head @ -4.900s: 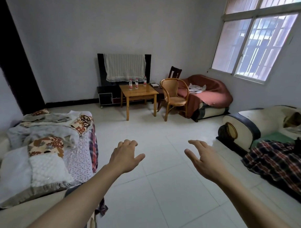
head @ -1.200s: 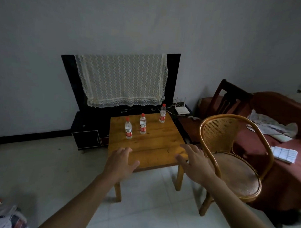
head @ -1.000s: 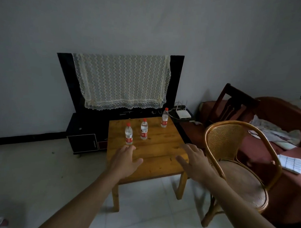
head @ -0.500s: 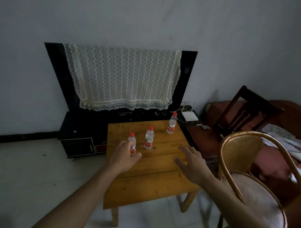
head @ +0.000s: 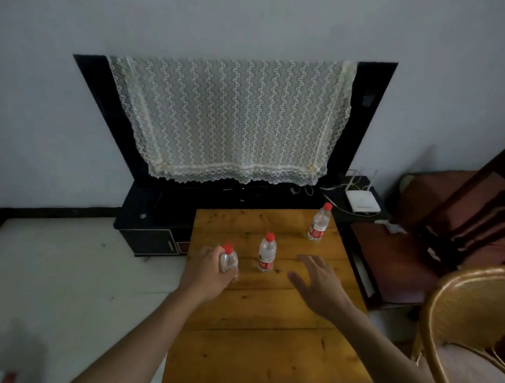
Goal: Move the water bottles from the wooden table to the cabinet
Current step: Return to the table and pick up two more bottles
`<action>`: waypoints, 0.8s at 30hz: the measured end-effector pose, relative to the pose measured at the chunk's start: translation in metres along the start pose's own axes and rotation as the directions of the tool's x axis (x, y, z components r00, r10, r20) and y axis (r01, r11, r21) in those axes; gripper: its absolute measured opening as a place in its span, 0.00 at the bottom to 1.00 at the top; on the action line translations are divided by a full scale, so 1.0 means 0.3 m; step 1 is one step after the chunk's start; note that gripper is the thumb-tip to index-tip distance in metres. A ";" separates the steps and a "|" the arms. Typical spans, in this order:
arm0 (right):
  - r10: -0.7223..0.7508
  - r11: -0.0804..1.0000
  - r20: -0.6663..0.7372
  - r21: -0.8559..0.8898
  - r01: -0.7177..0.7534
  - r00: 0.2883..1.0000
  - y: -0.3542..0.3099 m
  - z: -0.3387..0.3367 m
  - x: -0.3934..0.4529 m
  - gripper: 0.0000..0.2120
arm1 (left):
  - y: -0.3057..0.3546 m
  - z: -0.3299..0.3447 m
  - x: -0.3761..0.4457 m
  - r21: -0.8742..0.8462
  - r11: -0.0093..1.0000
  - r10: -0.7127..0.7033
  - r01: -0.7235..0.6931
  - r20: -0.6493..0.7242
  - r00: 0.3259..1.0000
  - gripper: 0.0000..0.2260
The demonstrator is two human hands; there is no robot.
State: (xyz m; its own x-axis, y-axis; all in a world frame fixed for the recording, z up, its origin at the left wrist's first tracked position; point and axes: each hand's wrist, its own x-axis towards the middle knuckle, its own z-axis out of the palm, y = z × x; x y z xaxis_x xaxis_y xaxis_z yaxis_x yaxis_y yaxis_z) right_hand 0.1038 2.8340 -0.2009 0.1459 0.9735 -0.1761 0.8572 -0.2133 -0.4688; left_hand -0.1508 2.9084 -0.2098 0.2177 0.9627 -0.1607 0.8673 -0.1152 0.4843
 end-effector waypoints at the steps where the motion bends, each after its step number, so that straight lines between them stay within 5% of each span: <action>1: -0.003 1.000 0.019 -0.003 0.003 1.000 0.008 0.005 0.047 0.31 | -0.003 0.008 0.030 -0.008 1.000 -0.019 0.019 0.006 1.000 0.25; 10: 0.048 0.999 0.089 -0.019 -0.046 0.995 0.002 0.084 0.295 0.30 | -0.109 0.083 0.287 -0.087 0.992 -0.081 0.088 0.075 0.994 0.25; 14: 0.046 0.999 0.112 0.001 -0.047 0.993 -0.012 0.119 0.378 0.39 | -0.148 0.115 0.377 -0.157 0.980 -0.110 0.122 0.086 0.990 0.28; 18: 0.020 1.000 0.122 -0.002 -0.020 0.992 0.003 0.172 0.471 0.28 | -0.201 0.157 0.432 -0.151 0.975 -0.146 0.161 0.107 0.984 0.31; 24: 0.057 0.997 0.168 0.044 -0.066 0.984 0.098 0.268 0.583 0.28 | -0.256 0.261 0.492 -0.152 0.959 -0.217 0.238 0.142 0.966 0.30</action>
State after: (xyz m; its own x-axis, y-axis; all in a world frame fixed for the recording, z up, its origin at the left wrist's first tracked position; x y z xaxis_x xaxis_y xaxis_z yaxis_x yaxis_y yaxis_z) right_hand 0.1147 2.9912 -0.3150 0.1100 0.9320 -0.3454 0.8232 -0.2801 -0.4938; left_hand -0.1504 3.0402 -0.3380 0.0853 0.9199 -0.3828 0.8158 0.1561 0.5569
